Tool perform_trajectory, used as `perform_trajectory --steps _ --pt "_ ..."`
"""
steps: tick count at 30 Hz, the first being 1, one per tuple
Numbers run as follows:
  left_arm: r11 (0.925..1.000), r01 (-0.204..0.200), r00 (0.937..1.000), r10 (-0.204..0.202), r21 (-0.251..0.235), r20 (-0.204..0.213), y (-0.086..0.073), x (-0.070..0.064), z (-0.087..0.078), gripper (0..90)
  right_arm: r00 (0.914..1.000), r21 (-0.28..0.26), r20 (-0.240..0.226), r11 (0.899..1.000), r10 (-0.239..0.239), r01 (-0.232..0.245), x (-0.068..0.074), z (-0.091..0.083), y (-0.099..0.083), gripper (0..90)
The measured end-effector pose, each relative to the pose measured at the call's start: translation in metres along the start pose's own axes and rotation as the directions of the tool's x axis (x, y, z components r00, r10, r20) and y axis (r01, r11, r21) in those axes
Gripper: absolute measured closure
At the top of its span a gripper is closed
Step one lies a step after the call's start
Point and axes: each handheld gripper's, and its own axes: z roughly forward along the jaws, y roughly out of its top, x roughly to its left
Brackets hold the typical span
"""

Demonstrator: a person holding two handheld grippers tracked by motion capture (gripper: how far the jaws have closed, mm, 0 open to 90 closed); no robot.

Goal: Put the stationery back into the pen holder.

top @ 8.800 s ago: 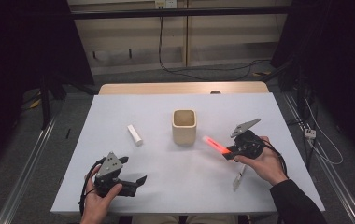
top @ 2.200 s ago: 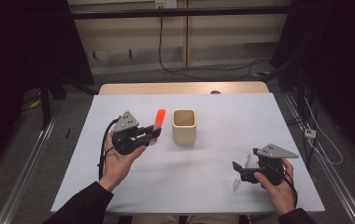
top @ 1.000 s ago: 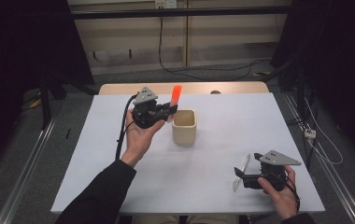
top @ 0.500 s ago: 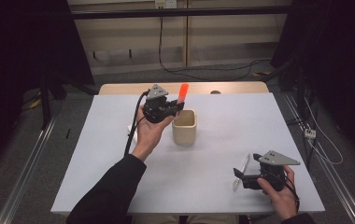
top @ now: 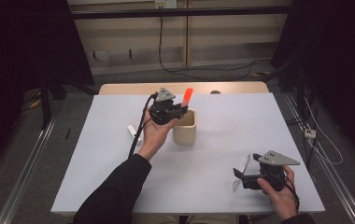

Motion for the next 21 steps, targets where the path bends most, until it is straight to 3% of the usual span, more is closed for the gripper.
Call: perform_trajectory --steps 5,12,18,21 --pt "0.9999 -0.005 0.9999 0.004 0.016 0.014 -0.0044 -0.0037 0.0058 77.4 1.0 0.004 -0.003 1.0 -0.002 0.002 0.0006 0.0002 -0.0001 5.7" --pt "0.9986 -0.041 0.9991 0.041 0.033 0.001 -0.0081 -0.0044 0.0089 76.5 1.0 0.007 -0.004 1.0 0.0 0.0 0.0006 0.0006 -0.0002 5.7" --pt "0.9985 -0.047 0.9988 0.047 0.027 -0.011 -0.0068 -0.0025 0.0042 53.0 1.0 0.006 -0.002 1.0 -0.001 0.001 0.0006 0.0007 -0.0002 5.7" --pt "0.9996 -0.016 0.9997 0.016 0.022 -0.019 -0.0072 -0.0011 0.0005 38.8 1.0 0.006 0.001 1.0 0.0 0.0 0.0007 0.0003 0.0 5.7"
